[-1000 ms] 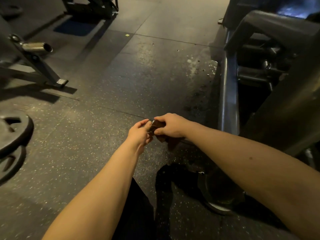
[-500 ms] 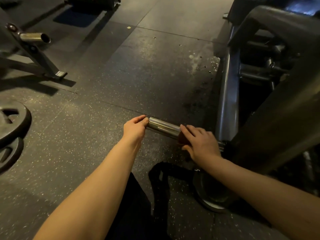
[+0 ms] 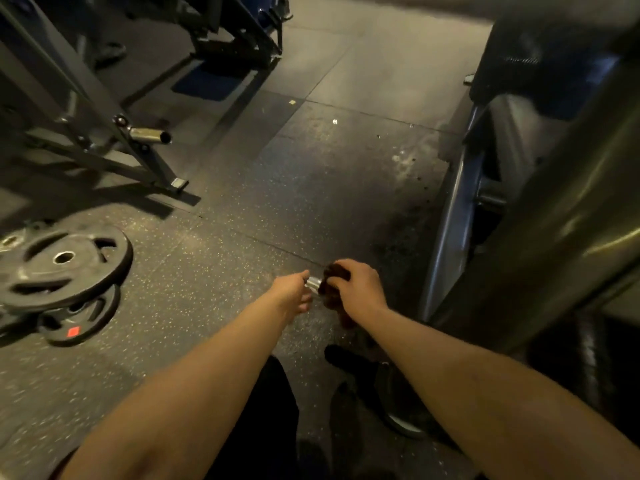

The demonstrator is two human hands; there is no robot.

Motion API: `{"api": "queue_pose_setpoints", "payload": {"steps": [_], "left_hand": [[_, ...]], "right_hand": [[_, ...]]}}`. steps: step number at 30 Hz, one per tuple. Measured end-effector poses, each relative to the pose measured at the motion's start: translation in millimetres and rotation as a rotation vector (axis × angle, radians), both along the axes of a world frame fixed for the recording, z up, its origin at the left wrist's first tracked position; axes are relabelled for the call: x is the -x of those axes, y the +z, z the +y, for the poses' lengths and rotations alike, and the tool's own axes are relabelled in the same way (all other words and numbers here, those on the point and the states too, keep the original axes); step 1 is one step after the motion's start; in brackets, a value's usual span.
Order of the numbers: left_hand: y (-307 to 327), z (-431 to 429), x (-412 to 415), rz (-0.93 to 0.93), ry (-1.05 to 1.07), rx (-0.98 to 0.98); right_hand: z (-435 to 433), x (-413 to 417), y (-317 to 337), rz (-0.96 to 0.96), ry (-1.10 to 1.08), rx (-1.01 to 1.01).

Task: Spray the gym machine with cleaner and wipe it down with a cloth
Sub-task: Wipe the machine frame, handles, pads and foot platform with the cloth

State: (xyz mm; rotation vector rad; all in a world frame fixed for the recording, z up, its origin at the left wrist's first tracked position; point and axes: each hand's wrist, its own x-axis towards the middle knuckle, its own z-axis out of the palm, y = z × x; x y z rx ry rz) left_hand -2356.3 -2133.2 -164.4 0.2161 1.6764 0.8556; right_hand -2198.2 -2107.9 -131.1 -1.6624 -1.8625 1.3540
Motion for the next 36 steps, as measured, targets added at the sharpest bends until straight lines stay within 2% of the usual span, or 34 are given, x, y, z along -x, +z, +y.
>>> {"api": "queue_pose_setpoints", "payload": {"steps": [3,7,9,11,14,16,19,22,27,29,33,36], "left_hand": [[73.0,-20.8,-18.3,-0.055,-0.182,0.014],[178.6,-38.1,-41.2,0.011,-0.35,0.006],[221.2,-41.5,-47.3,0.092,-0.434,0.023],[264.9,-46.7,-48.9,0.156,-0.522,0.031],[331.6,-52.4,-49.4,0.147,-0.655,0.014],[370.0,-53.5,-51.8,0.169,-0.693,0.001],[426.8,-49.1,-58.4,0.307,-0.698,-0.021],[480.2,-37.9,-65.5,0.397,-0.739,-0.064],[543.5,-9.5,-76.2,0.543,-0.882,-0.152],[557.9,3.9,-80.8,0.589,-0.906,-0.205],[570.1,33.5,-85.3,0.621,-0.942,-0.313],[569.4,66.3,-84.1,0.532,-1.026,-0.396]], "right_hand": [[-20.4,-23.2,73.2,0.084,-0.089,0.088],[-41.6,-38.6,162.8,0.102,-0.165,0.209],[-46.1,-39.2,202.5,0.112,-0.274,0.306],[-52.1,-39.1,244.9,0.158,-0.392,0.423],[-61.3,-43.4,313.5,0.256,-0.473,0.573],[-66.5,-47.8,360.0,0.338,-0.492,0.642],[-70.0,-59.7,420.9,0.436,-0.466,0.696],[-64.2,-79.4,456.9,0.413,-0.344,0.608],[-42.5,-107.2,495.2,0.122,-0.093,0.25],[-31.5,-115.5,504.2,0.07,-0.045,0.148],[-13.5,-128.4,516.3,0.188,-0.094,0.194],[0.4,-128.8,519.8,0.274,-0.213,0.227]]}}
